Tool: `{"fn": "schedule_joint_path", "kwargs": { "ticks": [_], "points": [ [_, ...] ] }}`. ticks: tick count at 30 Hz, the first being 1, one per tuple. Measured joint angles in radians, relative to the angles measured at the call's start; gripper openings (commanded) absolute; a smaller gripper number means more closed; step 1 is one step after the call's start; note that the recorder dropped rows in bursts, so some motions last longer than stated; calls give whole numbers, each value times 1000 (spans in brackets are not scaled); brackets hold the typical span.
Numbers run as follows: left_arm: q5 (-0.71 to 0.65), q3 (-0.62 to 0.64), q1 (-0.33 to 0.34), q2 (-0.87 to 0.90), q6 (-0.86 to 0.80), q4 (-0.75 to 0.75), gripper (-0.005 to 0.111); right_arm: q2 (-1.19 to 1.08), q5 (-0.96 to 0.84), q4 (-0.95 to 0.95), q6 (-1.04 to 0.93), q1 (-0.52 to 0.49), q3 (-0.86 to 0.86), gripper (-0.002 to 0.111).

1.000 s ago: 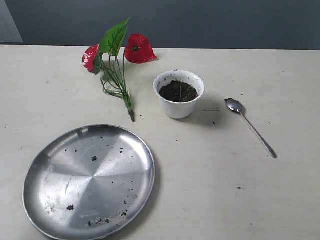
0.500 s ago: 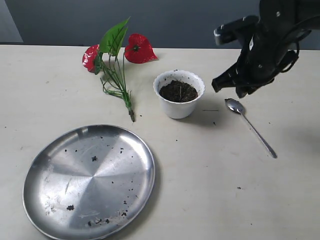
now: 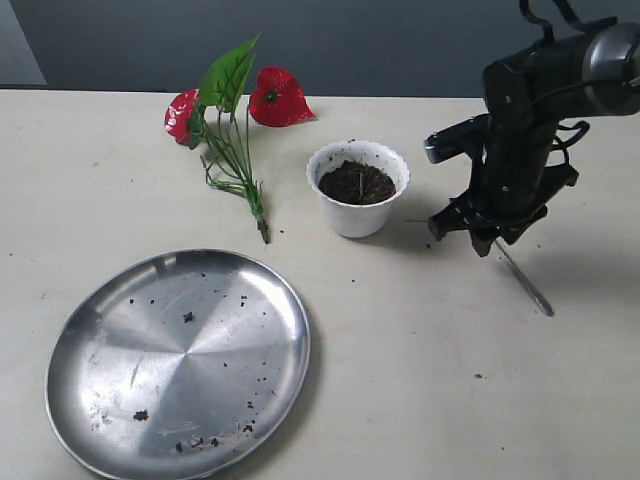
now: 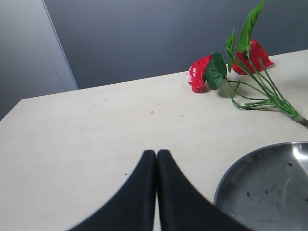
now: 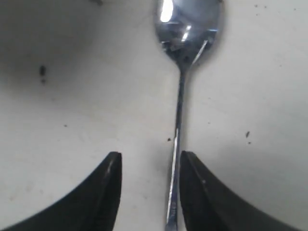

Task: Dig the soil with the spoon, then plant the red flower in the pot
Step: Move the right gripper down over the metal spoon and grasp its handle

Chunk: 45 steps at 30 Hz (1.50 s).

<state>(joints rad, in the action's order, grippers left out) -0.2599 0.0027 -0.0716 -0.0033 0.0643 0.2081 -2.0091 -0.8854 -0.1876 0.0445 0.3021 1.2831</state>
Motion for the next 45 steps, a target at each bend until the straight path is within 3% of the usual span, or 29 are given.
{"fn": "schedule_joint_path", "kwargs": {
  "ticks": [7, 11, 33, 40, 45],
  "points": [
    [0, 0, 0, 0, 0, 0, 2, 0, 16, 264, -197, -168, 4, 39],
    [0, 0, 0, 0, 0, 0, 2, 0, 20, 391, -304, -198, 4, 39],
    [0, 0, 0, 0, 0, 0, 2, -80, 88, 360, -338, -198, 5, 39],
    [0, 0, 0, 0, 0, 0, 2, -80, 86, 347, -336, -173, 5, 7],
    [0, 0, 0, 0, 0, 0, 2, -80, 84, 343, -324, -158, 5, 5]
  ]
}}
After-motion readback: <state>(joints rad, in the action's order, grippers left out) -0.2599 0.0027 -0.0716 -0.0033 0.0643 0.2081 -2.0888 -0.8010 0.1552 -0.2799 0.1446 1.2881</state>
